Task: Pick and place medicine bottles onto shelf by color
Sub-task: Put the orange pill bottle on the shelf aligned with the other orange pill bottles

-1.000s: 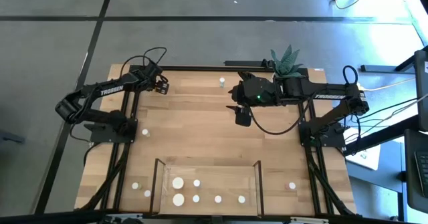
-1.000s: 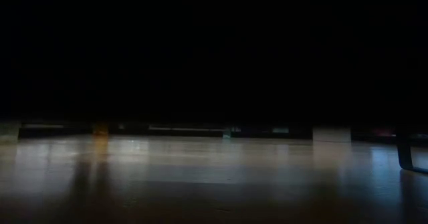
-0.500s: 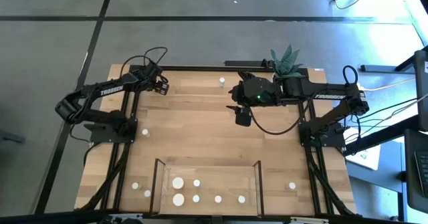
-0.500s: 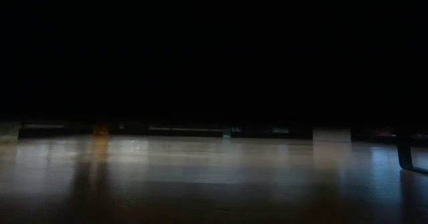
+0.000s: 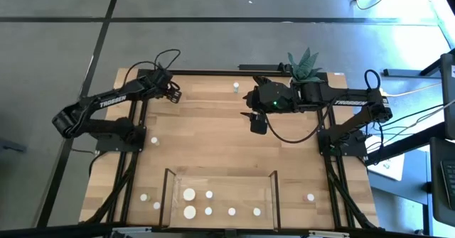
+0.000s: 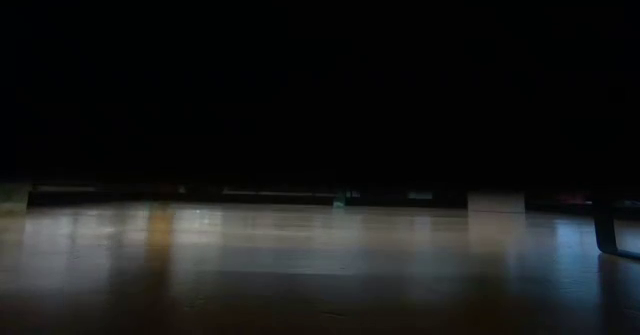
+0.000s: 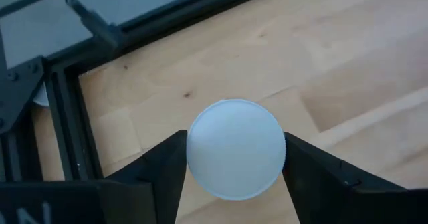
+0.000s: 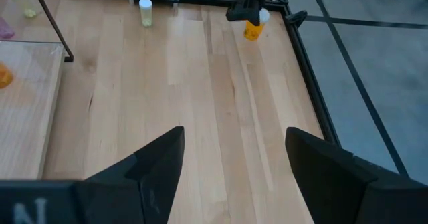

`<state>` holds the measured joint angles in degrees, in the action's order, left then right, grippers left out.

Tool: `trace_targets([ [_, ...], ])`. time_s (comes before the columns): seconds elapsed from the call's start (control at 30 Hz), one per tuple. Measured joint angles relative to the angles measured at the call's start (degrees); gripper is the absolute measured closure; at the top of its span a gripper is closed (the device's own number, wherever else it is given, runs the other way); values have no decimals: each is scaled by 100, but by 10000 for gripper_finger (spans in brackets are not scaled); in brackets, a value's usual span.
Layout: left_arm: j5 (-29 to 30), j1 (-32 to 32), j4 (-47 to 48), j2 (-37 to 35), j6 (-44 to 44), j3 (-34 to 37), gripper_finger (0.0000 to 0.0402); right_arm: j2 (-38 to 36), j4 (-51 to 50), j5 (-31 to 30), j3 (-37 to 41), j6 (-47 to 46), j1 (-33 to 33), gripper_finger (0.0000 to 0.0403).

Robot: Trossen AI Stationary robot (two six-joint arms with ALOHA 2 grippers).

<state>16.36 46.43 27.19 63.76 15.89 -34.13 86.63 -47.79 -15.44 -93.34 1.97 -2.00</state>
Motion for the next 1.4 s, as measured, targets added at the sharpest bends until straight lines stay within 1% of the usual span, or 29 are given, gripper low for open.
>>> trace_targets([
  [0.13,2,-237,207,-426,44,-16,191,0,-48,2,0,-6,2,141],
  [0.3,58,-638,1076,-780,155,-416,191,0,-50,2,1,-1,0,141],
  [0.53,282,-1425,1896,-874,136,-1183,191,0,-80,24,1,-8,0,141],
  [0.63,294,-1804,2120,-874,254,-1456,191,1,-202,322,0,100,2,141],
  [0.8,335,-2505,2234,-874,564,-1716,191,1,-245,1326,2,445,-12,141],
  [0.87,351,-2824,2279,-872,690,-1809,191,0,-247,1556,2,462,-15,141],
  [0.93,366,-3158,2366,-872,775,-1914,191,1,-256,1644,2,464,-13,141],
  [1.1,354,-4057,2378,-872,414,-2080,191,0,-409,1663,2,473,-9,141],
  [1.23,361,-4739,2311,-865,344,-2116,191,2,-507,1666,2,499,-11,141],
  [1.33,357,-5236,2273,-853,407,-2116,191,2,-503,1758,2,781,-11,141],
  [1.4,362,-5546,2181,-802,509,-2116,191,0,-499,1934,2,921,-11,141],
])
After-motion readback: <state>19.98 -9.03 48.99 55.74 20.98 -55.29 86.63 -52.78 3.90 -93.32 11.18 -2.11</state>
